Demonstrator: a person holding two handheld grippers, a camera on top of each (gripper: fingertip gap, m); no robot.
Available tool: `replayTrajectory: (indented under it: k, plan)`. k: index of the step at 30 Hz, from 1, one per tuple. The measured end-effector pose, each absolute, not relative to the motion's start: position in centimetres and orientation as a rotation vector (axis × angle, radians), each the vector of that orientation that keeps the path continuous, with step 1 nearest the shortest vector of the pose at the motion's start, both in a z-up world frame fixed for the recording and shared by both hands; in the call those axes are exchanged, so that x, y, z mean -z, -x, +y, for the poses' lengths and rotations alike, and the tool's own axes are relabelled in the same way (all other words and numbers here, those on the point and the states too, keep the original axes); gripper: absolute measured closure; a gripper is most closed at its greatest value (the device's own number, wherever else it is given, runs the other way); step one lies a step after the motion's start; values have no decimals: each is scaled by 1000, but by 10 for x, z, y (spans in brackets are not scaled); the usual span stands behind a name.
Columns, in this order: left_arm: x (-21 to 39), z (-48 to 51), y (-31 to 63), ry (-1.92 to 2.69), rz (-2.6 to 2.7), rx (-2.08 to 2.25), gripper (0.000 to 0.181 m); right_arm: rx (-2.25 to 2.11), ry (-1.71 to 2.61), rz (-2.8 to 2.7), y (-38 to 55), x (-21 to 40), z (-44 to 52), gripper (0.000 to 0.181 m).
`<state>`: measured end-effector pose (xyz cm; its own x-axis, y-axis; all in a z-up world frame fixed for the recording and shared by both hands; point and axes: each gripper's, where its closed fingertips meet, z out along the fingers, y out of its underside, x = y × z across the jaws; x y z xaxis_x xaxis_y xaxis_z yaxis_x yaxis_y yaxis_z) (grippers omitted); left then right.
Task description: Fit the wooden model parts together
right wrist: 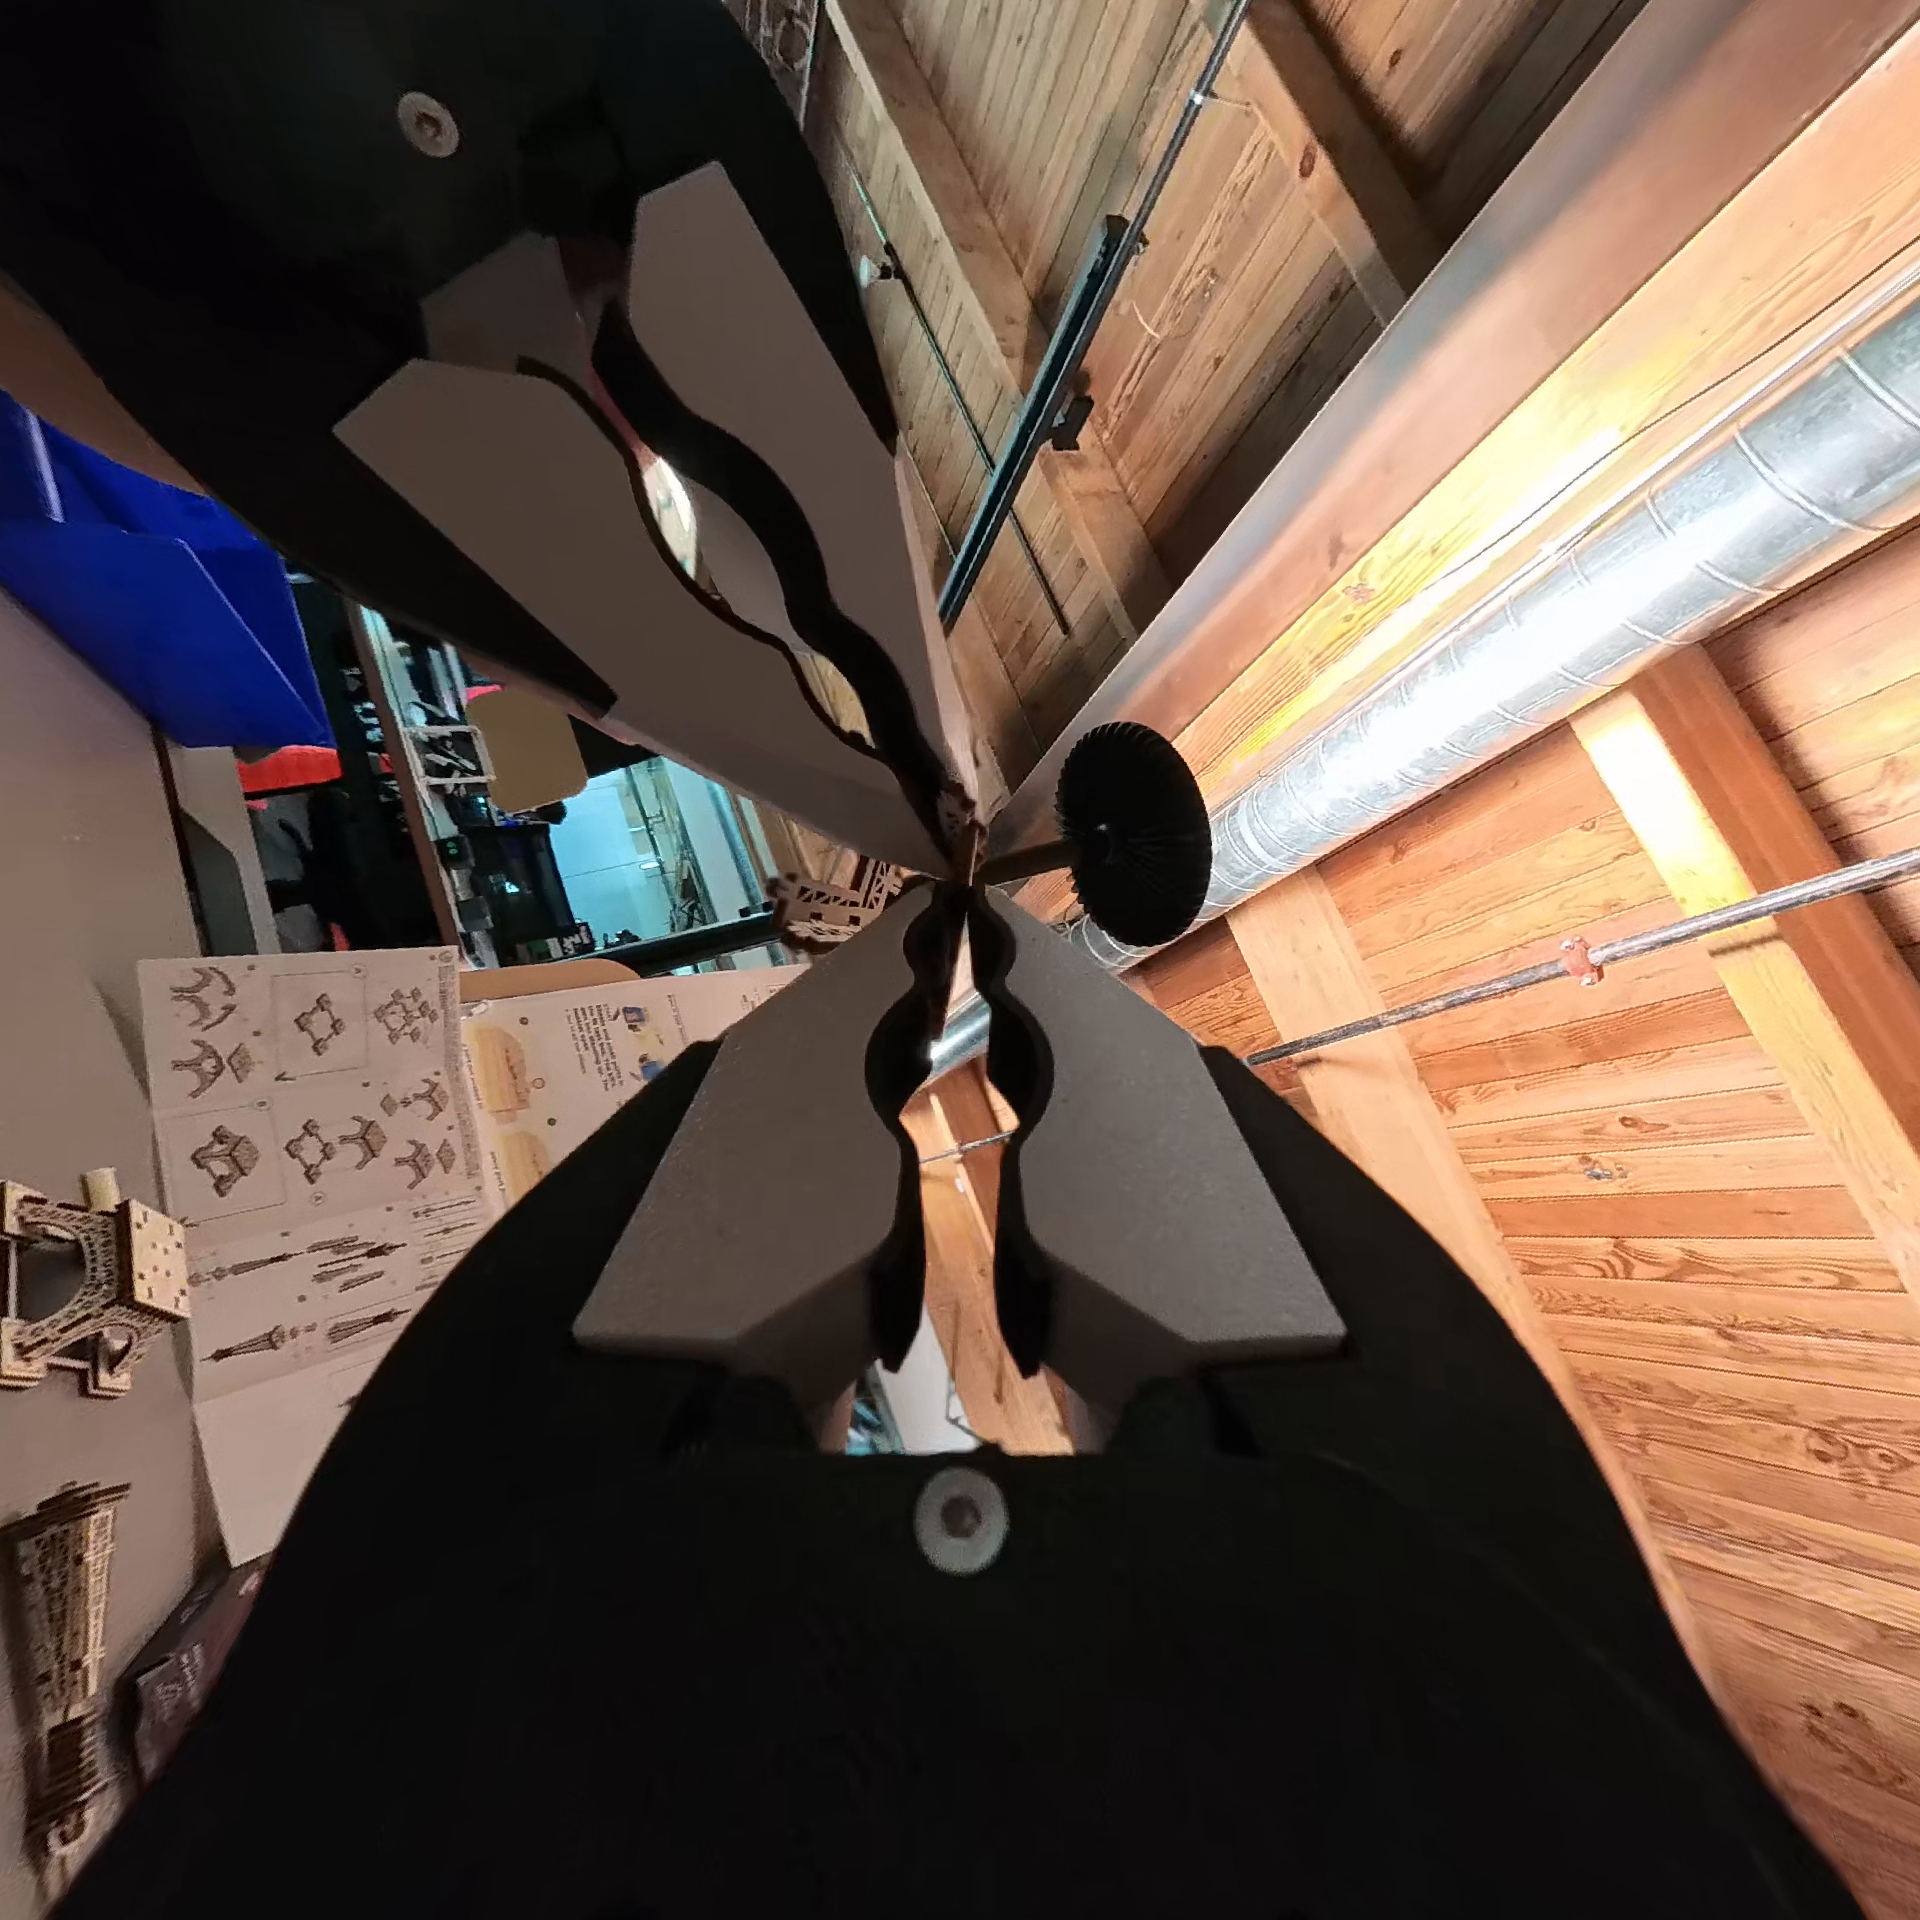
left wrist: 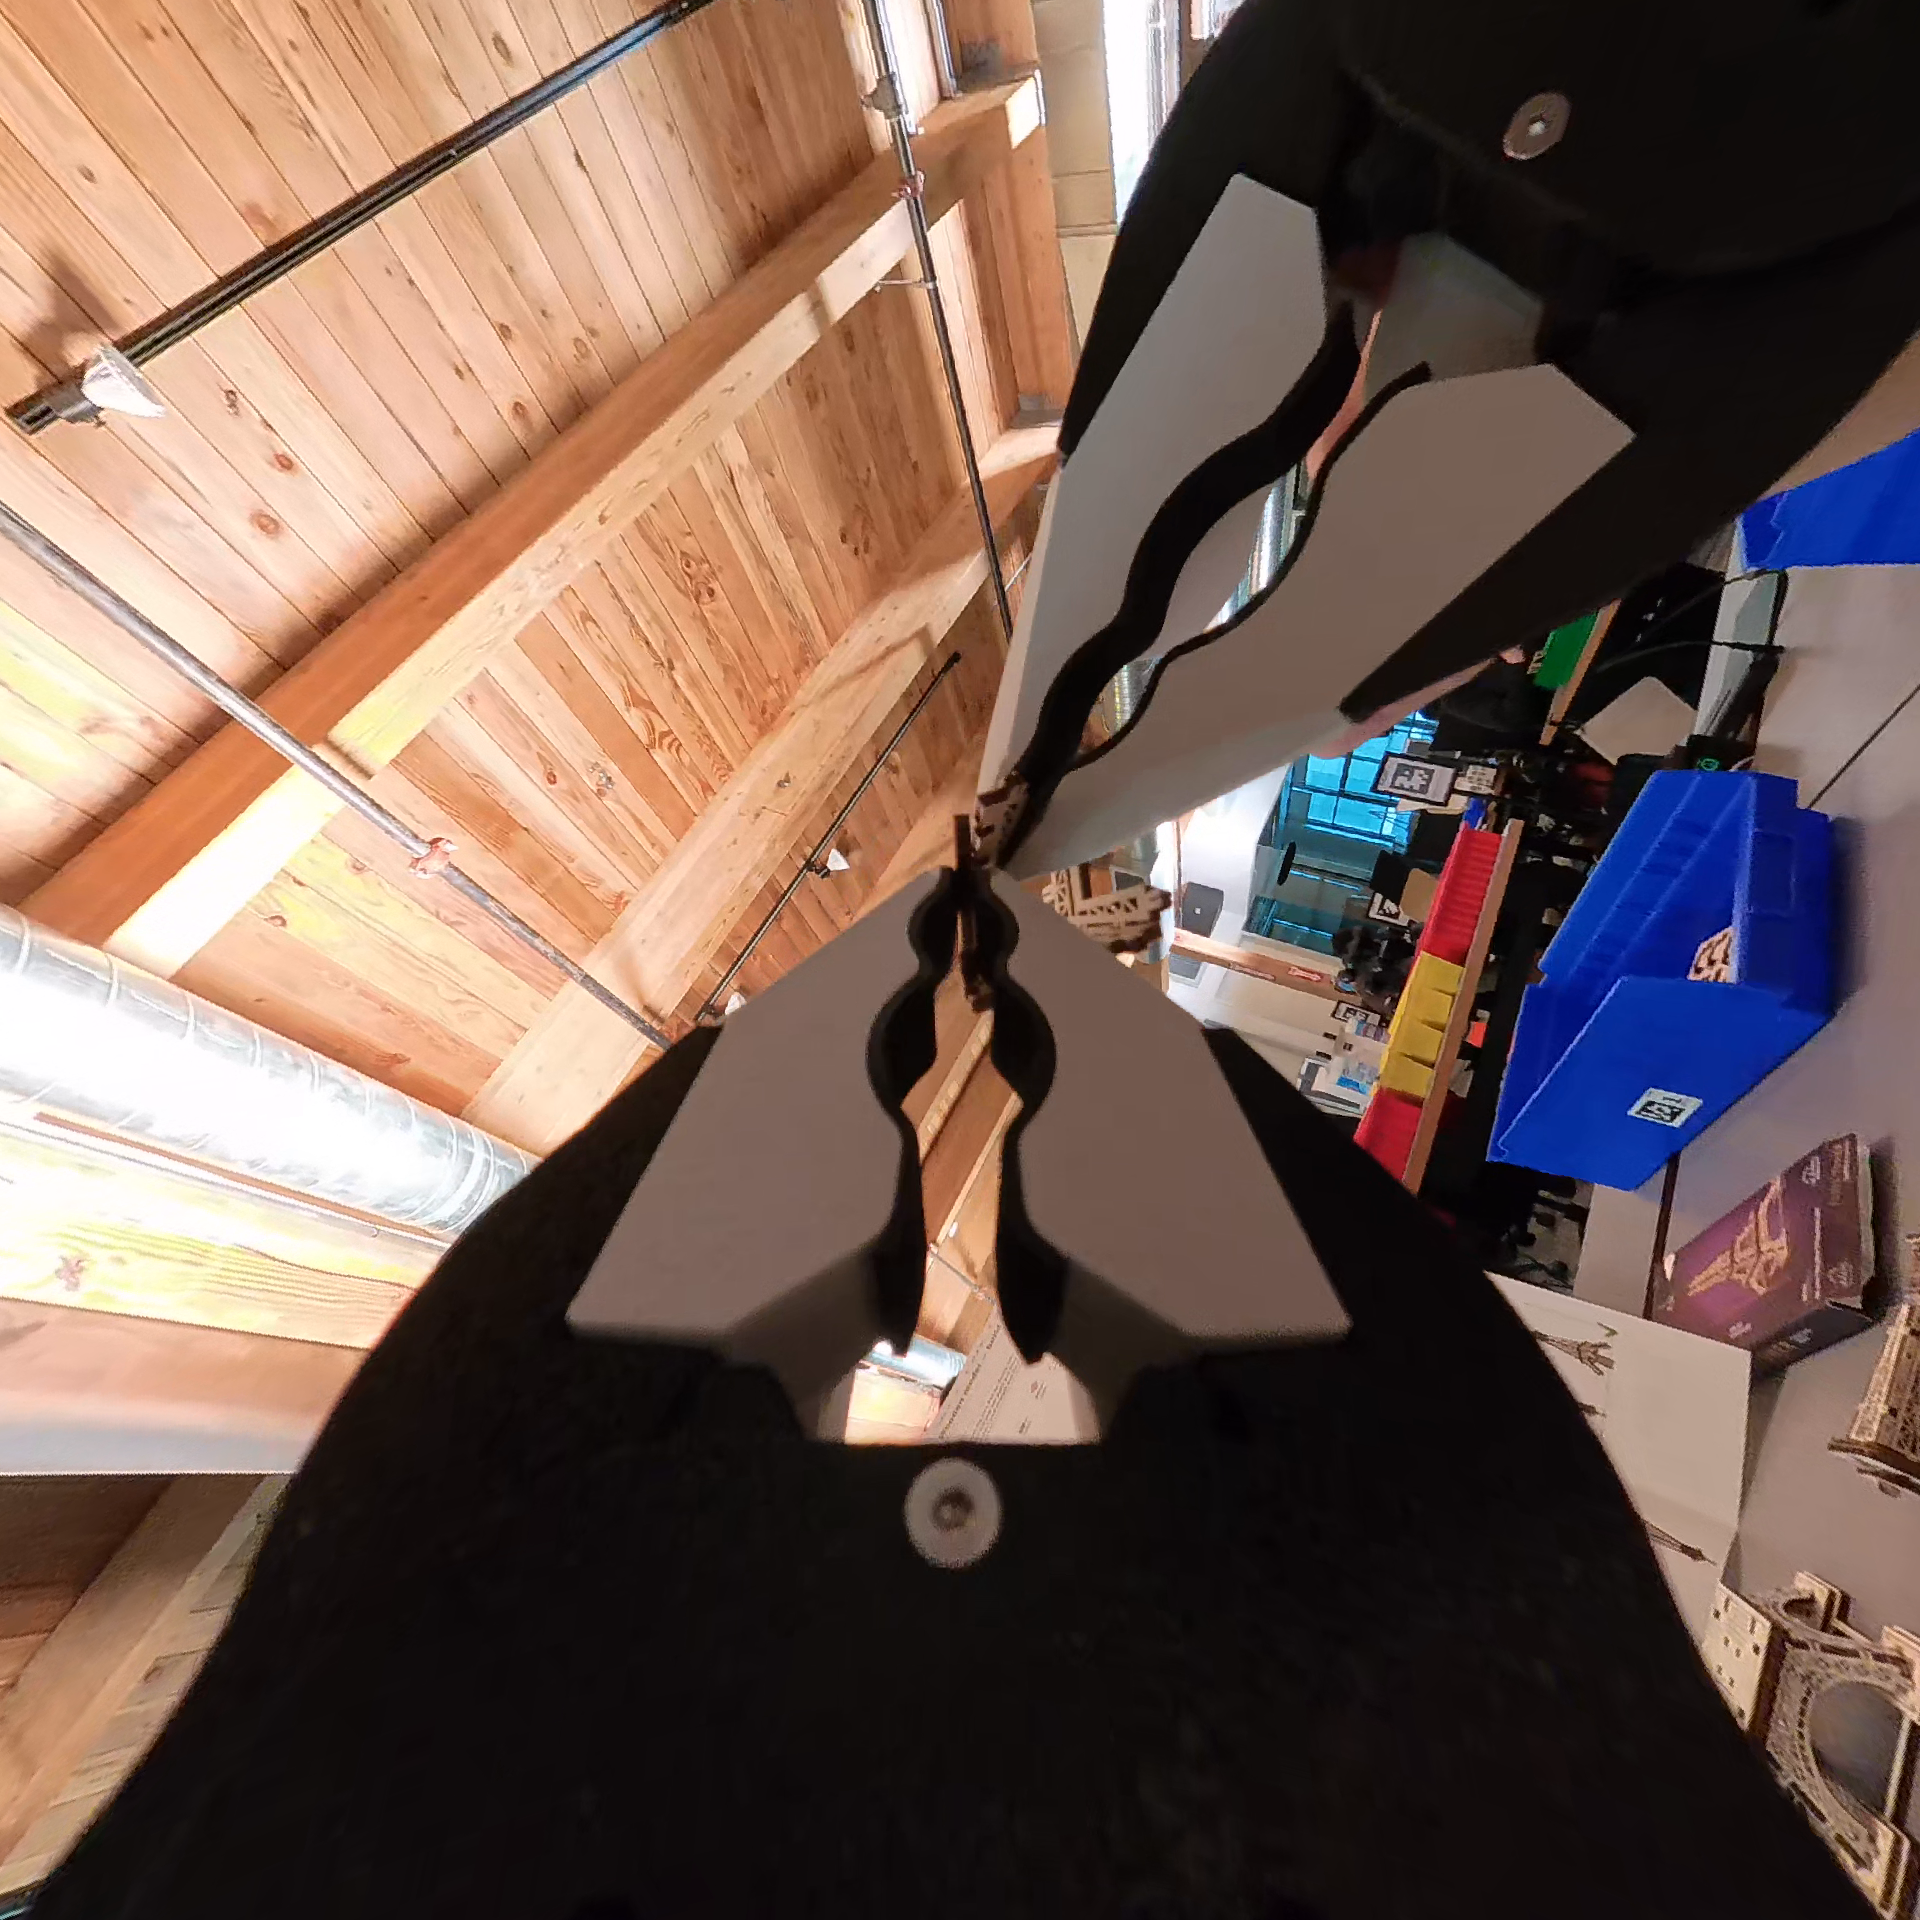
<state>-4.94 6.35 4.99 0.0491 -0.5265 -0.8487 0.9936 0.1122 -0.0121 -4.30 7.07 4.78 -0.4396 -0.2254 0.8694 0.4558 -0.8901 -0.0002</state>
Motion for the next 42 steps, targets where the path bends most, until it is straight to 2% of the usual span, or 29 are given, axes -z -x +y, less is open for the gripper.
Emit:
replayTrajectory:
  k: [9,17,27,34,42]
  plan:
    - [-52,66,44,-684,822,1305,181,2254,1323,-268,39,-50,73,181]
    - [-53,75,42,-661,739,1089,181,2265,1287,-248,35,-52,81,181]
    - [-55,85,38,-589,766,1125,180,2223,1249,-197,29,-56,91,181]
    - [-56,94,41,-568,786,1158,170,2201,1214,-179,30,-61,94,181]
    - [-59,101,48,-554,775,1144,179,2264,1193,-247,34,-62,106,181]
